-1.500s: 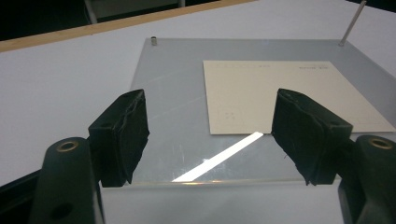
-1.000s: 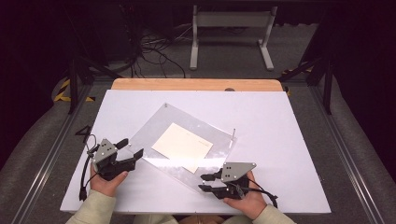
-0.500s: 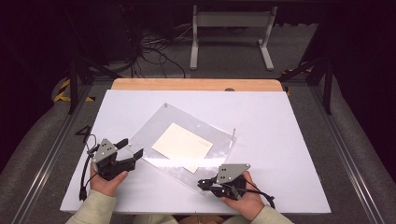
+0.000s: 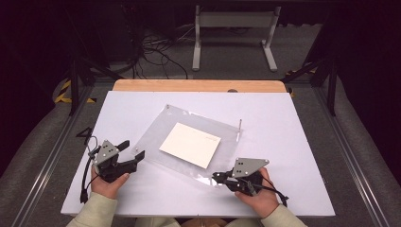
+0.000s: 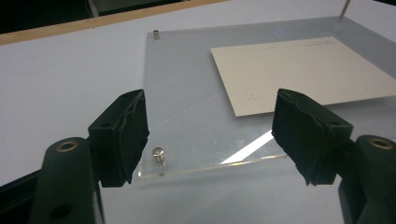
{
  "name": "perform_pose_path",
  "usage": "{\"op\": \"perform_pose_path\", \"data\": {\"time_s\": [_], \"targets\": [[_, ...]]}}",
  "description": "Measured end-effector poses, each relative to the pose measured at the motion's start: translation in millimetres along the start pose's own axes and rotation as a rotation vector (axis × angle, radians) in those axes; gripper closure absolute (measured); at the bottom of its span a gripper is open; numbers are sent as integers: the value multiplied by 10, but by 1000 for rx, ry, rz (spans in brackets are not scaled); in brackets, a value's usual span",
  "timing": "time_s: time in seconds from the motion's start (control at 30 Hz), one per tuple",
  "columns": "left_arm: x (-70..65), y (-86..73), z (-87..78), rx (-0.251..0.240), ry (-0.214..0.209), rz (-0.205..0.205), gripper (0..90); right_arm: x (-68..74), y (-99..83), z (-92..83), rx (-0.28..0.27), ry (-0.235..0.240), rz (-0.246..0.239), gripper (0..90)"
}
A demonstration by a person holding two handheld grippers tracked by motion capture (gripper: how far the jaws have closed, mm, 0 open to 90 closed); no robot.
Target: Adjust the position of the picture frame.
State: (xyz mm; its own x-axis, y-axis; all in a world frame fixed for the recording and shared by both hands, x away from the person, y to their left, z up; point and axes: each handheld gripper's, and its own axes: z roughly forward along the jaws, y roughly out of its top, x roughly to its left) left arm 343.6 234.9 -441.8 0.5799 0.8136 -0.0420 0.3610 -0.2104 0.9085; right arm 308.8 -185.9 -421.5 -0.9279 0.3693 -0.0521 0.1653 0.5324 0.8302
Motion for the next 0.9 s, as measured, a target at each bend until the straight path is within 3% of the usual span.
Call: {"op": "perform_pose_path", "data": {"time_s": [0.33, 0.63, 0.8, 0.9], "targets": [[23, -8, 29, 39, 36, -6, 287, -210, -76, -252, -14, -145, 69, 847], [42, -5, 38, 48, 61, -18, 362, -496, -241, -404, -12, -295, 173, 847], [22, 6, 70, 52, 34, 3, 470, -677, -348, -438, -11, -363, 242, 846], [-24, 32, 104, 66, -13, 30, 518, -781, -441, -423, 5, -400, 297, 845]]}}
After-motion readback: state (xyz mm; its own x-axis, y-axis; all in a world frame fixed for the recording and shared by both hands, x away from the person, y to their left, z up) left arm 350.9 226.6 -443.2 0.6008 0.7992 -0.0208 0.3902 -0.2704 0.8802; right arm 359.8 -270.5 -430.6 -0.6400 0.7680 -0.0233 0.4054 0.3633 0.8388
